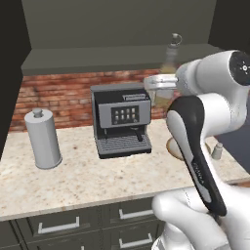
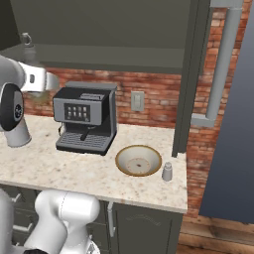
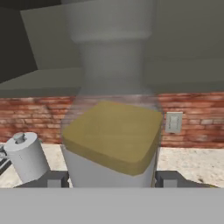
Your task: Retrieve the bottle and the shaker from the cabinet and place them next to the mixing bowl on the counter. Then add garlic from the fridge to the mixing bowl.
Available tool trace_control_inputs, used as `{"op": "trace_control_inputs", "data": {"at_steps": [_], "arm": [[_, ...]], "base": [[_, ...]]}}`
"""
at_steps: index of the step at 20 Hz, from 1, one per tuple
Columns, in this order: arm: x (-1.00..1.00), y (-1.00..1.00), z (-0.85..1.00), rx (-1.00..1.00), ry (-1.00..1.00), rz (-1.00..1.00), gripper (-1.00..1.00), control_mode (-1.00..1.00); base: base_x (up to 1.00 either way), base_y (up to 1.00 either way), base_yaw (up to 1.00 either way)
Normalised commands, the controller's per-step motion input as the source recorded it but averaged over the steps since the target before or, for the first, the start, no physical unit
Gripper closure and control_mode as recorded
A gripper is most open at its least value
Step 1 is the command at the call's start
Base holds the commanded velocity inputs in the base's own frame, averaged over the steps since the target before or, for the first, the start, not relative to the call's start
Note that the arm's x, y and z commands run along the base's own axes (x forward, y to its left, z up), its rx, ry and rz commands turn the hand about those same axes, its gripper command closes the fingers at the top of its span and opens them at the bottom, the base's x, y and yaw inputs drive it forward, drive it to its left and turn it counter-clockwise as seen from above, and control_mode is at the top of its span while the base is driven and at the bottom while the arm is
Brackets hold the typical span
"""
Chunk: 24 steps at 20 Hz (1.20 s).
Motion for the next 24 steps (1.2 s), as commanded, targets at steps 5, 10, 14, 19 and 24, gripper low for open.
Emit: {"op": "trace_control_inputs", "data": {"at_steps": [5,10,14,19,24], "arm": [[-0.7,-0.17,-0.36,0.0,0.0,0.0,1.0,-1.0],[-0.11,-0.09,-0.75,-0.06,0.0,-0.09,1.0,-1.0],[0.0,-0.13,-0.67,-0.06,0.0,-0.21,1.0,-1.0],[0.16,-0.09,-0.46,-0.02,0.0,-0.27,1.0,-1.0],[0.34,-0.14,-0.31,0.0,-0.01,-0.21,1.0,-1.0]], "base": [[0.0,0.0,0.0],[0.0,0.0,0.0],[0.0,0.0,0.0],[0.0,0.0,0.0],[0.0,0.0,0.0]]}}
